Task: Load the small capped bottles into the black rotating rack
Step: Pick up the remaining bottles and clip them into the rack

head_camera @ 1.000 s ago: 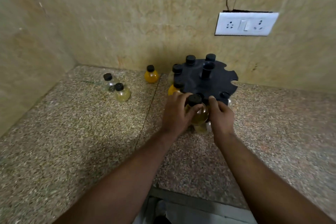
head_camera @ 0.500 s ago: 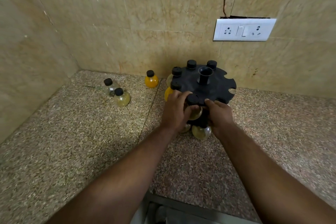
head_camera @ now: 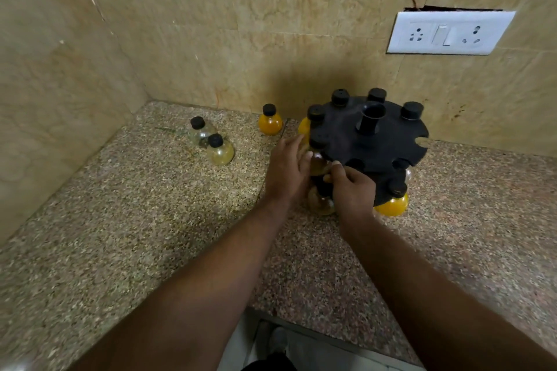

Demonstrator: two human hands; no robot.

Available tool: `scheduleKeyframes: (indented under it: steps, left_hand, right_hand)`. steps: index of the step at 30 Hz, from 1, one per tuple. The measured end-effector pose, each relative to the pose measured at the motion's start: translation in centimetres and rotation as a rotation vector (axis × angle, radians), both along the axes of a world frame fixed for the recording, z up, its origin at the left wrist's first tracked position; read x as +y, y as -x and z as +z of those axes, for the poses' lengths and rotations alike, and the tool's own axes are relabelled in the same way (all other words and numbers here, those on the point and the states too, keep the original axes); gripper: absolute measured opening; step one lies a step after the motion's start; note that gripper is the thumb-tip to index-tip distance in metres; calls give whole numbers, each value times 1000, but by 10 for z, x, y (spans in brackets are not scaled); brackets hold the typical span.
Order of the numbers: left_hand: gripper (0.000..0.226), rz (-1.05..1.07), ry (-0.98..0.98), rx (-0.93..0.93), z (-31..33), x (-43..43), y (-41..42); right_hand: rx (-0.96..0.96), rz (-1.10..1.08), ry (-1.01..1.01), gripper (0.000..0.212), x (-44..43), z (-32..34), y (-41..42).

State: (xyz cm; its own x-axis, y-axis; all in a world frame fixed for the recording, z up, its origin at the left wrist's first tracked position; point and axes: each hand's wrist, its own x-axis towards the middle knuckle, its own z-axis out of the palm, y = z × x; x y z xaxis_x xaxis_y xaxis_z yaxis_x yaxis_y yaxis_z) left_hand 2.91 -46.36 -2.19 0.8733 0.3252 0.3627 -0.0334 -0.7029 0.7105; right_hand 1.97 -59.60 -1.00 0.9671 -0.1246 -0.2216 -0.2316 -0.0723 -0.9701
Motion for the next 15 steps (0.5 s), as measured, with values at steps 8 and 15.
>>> scheduleKeyframes:
  steps: [8,15]
  left_hand:
    - [40,142,34,123,-45,76,13]
    - [53,429,126,186,-78,149,22]
  right_hand:
    - [26,322,251,27,61,-33,-4]
    - [21,686,570,36,139,-63,-24]
